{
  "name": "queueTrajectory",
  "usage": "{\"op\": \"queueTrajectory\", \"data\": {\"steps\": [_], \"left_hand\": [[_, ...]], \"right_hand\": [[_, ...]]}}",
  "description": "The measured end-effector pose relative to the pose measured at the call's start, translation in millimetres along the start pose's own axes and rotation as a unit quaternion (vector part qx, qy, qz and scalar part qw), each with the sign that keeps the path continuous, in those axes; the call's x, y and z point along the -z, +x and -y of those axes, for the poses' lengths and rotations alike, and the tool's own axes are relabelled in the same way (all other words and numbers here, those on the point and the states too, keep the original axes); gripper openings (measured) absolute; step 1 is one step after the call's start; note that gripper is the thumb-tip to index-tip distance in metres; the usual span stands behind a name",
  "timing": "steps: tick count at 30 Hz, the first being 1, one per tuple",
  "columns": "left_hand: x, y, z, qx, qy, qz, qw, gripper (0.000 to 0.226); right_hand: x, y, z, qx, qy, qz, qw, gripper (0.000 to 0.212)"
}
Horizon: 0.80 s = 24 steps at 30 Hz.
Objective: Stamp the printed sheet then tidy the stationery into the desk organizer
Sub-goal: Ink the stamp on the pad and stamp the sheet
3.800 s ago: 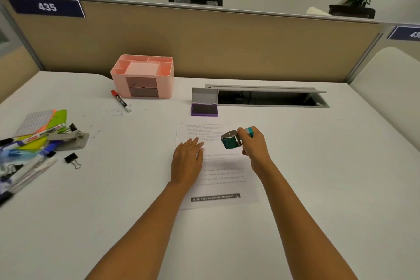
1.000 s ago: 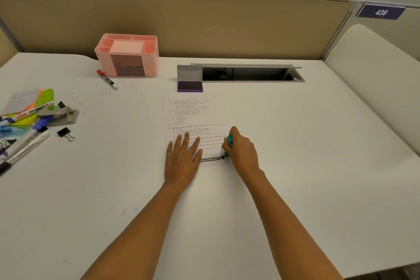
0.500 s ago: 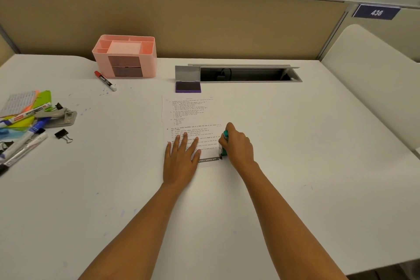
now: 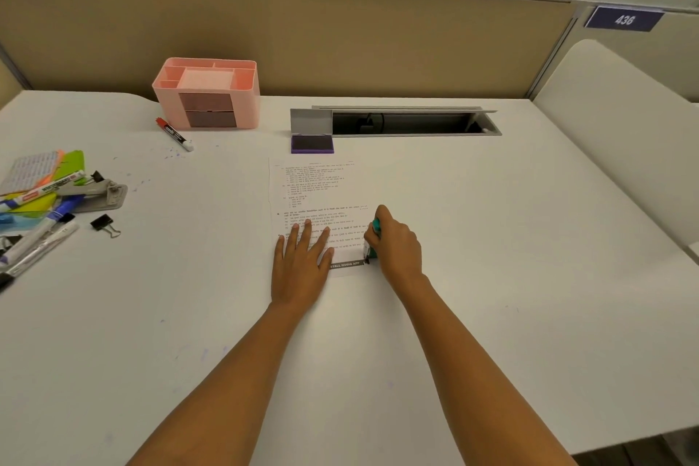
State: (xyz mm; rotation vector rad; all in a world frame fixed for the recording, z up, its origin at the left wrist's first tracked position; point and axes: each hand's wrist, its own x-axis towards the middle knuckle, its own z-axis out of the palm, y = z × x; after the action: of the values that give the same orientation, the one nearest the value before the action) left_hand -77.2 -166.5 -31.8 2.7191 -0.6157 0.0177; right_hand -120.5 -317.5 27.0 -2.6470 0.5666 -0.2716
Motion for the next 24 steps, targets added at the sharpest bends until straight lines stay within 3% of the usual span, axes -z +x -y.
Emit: {"op": "queueTrajectory", "data": {"steps": [9,13,18,24], "left_hand": [[1.0,0.0,-0.7,0.003,0.002,0.009,1.0,0.078],[1.7,0.1,-0.5,0.006,0.012,0.023,1.0,0.065],[0.3,0.5,0.0,0.001,0.007,0.013,1.0,0.08],[1.1,0.2,0.1,0.004,0.013,0.018,1.0,0.071]], "right_hand": [[-1.1,-11.9,-7.2,0.01,0.011,-0.02,1.0,0.02],[-0.9,5.9,0.2,0.001,-0.017,-0.006,1.0,0.016],[-1.2,-2.4,-4.3,0.008,-0.009,-0.013,1.0,0.017],[1.6,-6.9,-3.3,-0.004,0.019,-0.011,1.0,0.017]]}}
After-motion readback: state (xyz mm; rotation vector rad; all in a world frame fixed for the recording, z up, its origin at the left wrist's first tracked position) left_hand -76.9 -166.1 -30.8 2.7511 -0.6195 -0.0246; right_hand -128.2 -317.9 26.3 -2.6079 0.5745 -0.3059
